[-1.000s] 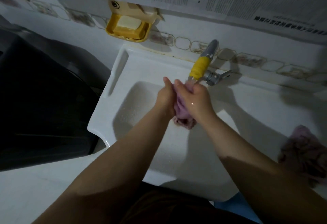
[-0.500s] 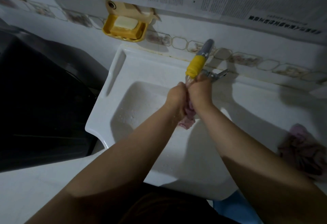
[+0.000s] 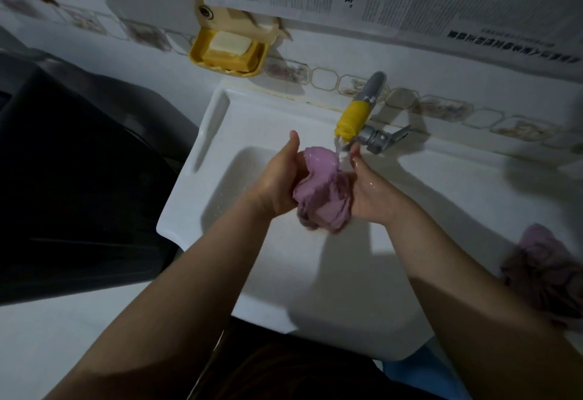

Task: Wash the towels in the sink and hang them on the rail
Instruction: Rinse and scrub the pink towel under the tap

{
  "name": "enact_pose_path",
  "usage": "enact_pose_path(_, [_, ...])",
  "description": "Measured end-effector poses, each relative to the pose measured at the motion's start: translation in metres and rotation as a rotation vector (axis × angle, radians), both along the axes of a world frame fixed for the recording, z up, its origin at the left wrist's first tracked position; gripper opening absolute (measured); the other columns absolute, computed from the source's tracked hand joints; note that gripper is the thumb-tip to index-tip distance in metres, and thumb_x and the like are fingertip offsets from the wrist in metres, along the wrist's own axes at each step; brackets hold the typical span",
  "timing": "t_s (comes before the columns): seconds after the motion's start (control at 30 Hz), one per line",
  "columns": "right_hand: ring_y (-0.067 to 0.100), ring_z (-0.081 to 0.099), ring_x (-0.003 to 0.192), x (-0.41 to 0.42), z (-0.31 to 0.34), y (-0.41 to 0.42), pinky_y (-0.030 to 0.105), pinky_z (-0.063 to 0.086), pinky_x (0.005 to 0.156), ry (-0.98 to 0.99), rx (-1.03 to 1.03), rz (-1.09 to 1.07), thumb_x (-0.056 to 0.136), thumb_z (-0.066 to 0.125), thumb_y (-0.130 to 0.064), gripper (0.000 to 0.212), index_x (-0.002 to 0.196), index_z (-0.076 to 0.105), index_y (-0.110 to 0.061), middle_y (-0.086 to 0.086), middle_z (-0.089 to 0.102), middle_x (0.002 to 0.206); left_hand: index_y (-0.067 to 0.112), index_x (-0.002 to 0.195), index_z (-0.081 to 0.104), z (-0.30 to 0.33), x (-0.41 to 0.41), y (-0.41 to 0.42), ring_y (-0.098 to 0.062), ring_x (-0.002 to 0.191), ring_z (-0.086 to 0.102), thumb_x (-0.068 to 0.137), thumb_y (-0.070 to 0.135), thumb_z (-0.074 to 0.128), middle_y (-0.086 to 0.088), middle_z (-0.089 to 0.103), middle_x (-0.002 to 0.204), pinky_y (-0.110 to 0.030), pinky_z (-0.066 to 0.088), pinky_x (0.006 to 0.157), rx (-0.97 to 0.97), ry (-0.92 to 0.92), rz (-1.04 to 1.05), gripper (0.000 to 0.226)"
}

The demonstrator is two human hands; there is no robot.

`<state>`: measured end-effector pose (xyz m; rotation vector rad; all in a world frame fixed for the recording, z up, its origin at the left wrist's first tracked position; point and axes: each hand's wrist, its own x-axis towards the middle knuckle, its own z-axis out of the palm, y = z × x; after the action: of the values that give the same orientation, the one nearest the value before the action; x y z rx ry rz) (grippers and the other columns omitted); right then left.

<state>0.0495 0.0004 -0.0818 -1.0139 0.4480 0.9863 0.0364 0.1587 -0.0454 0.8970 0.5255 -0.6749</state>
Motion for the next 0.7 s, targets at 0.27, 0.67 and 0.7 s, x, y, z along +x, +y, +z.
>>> enact_pose_path(0.27, [0.018, 0.066, 0.071, 0.012, -0.004, -0.01, 0.031, 0.054, 0.071, -0.306, -0.261, -0.308, 0.099, 0.047, -0.023, 0.022, 0.084, 0.059, -0.013, 0.005, 0.069, 0.071, 0.008, 0.095, 0.068, -0.018, -0.017, 0.009, -0.026, 0.076, 0.056, 0.098, 0.026, 0.05, -0.021, 0.063, 0.087, -0.033, 0.048, 0.065, 0.583, -0.217, -0.274, 0.026])
enact_pose_path(0.67, [0.023, 0.067, 0.08, -0.005, 0.01, 0.0, 0.032, 0.055, 0.077, -0.177, -0.062, -0.32, 0.098, 0.043, -0.025, 0.025, 0.094, 0.059, -0.007, 0.017, 0.067, 0.09, -0.001, 0.093, 0.066, -0.019, -0.027, -0.005, -0.027, 0.082, 0.061, 0.101, 0.031, 0.039, -0.019, 0.068, 0.09, -0.037, 0.051, 0.077, 0.868, -0.349, -0.15, 0.042])
enact_pose_path(0.7, [0.023, 0.066, 0.077, -0.009, 0.012, 0.004, 0.03, 0.054, 0.073, -0.194, -0.108, -0.337, 0.098, 0.045, -0.027, 0.026, 0.091, 0.061, -0.009, 0.014, 0.068, 0.084, -0.001, 0.091, 0.066, -0.024, -0.027, -0.006, -0.027, 0.082, 0.061, 0.098, 0.028, 0.044, -0.021, 0.067, 0.089, -0.04, 0.052, 0.077, 0.833, -0.287, -0.111, 0.037])
